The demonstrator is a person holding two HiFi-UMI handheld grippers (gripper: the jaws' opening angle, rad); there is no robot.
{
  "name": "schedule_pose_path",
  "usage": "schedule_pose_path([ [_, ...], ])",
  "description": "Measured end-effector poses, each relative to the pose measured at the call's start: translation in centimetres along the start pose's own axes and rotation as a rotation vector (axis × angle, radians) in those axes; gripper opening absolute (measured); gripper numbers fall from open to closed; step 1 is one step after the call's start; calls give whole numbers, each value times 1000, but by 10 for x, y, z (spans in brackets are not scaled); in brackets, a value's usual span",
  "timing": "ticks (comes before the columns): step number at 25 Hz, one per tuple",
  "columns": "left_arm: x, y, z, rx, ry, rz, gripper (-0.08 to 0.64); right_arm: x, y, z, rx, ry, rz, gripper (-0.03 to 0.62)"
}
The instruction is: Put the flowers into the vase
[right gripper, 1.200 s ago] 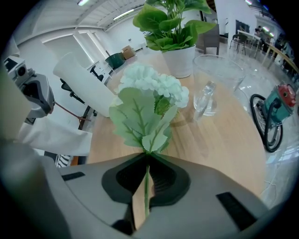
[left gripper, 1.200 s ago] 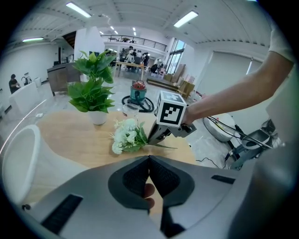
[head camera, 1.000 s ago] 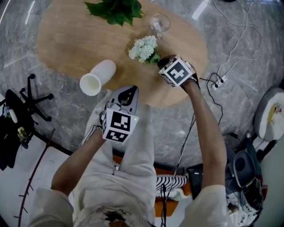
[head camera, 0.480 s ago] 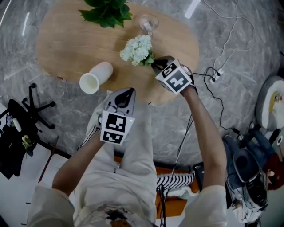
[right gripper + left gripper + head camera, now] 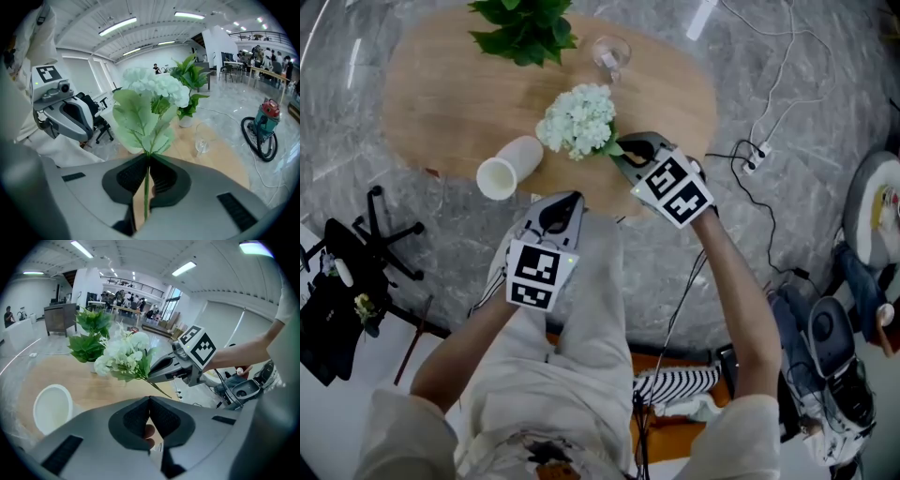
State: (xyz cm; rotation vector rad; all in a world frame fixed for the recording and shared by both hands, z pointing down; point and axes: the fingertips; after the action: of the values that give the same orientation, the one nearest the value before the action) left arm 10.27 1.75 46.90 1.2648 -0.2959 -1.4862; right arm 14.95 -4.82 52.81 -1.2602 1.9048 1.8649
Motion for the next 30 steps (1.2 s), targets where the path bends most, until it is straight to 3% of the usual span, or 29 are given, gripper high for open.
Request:
schedule_pose_path([
  [10,15,-36,10,-71,-50,-113,8,61,-28,34,11,-26,-170,25],
  [17,16,-50,16,-35,-53,-163,8,91,-40,46,15,-51,-233,25],
  [22,13,-58,25,21,-116,-177,8,106,-42,55,55,-90,-246,25],
  [30,6,-92,36,187,-282,-326,8,130,-40,89,95,-113,-375,25],
])
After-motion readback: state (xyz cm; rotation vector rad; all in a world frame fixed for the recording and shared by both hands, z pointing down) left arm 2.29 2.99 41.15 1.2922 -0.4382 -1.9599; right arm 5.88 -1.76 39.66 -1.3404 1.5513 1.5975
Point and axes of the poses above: the fingertips, and each gripper's own axes: y forward along the fingers, z to its left, x out of its top, and after that the axes turned 9 degrees about -y, right-handed
